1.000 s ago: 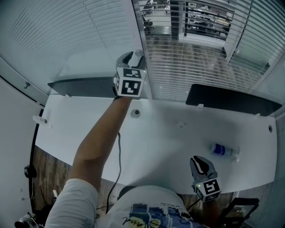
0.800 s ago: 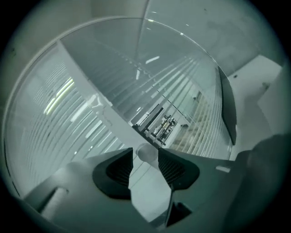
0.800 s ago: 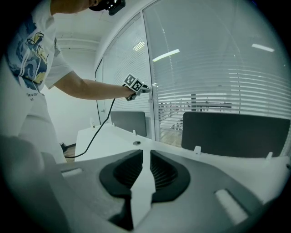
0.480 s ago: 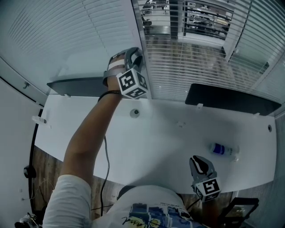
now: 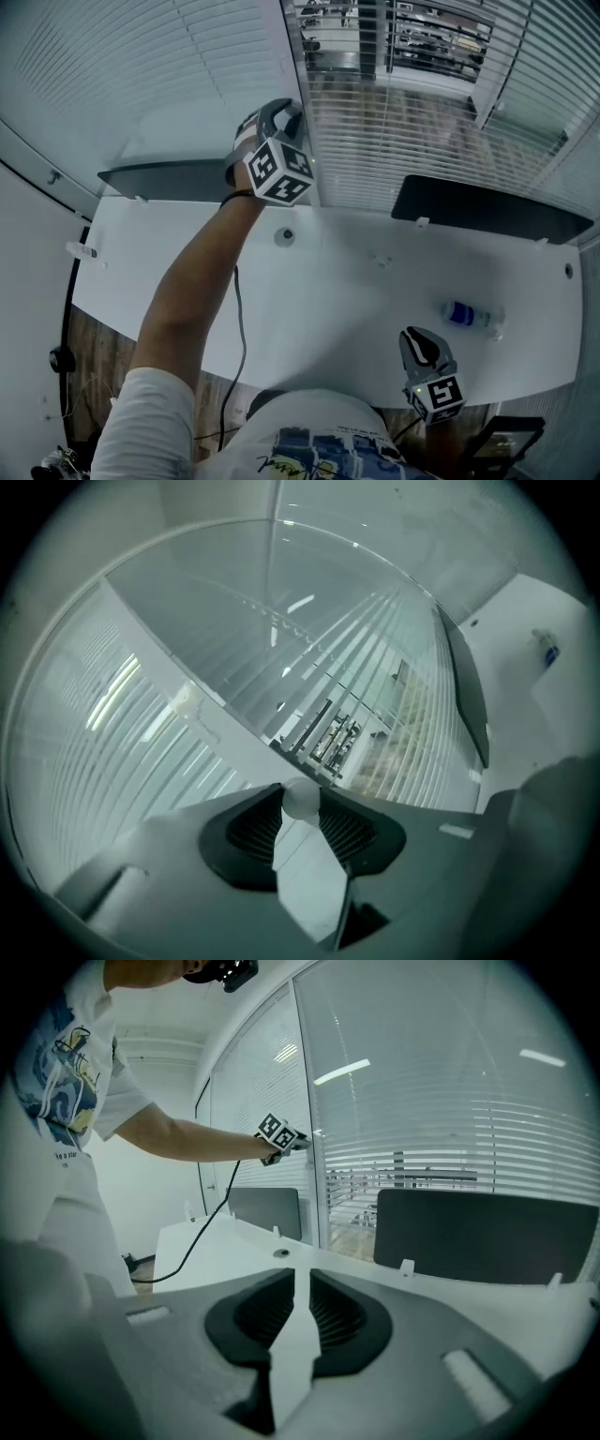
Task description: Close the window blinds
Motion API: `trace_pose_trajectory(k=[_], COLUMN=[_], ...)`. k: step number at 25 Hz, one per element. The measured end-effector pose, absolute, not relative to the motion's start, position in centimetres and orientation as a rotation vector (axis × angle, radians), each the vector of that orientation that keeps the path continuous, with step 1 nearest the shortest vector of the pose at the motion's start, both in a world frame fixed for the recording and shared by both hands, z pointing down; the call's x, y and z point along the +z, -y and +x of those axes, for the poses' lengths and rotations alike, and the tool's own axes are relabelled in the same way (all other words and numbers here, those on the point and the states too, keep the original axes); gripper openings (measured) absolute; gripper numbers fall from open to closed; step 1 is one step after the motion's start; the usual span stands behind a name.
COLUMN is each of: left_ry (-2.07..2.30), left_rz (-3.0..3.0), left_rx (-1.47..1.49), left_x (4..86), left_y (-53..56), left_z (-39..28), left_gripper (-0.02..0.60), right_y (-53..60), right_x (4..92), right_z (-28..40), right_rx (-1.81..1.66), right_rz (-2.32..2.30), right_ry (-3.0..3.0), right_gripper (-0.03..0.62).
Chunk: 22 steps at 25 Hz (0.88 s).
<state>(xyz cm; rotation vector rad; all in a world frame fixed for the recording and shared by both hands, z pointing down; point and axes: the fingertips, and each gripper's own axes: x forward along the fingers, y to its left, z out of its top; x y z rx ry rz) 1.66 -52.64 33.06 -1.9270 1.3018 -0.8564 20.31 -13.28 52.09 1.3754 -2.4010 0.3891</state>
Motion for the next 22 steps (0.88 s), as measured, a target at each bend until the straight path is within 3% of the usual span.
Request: trace_pose_trajectory(k=[22], left_ry=[-1.977], left_rz=[-2.857], left_rx=[0.045], left_x=[33.2], left_y=[53.1], left_z=[0.3], left_gripper=[0.126], right_y=[13.3], right_x=[52.3], right_z=[20.5], right_rx=[0.392], right_rz=[1.387], right_ry=[2.384], right_gripper=[0.037])
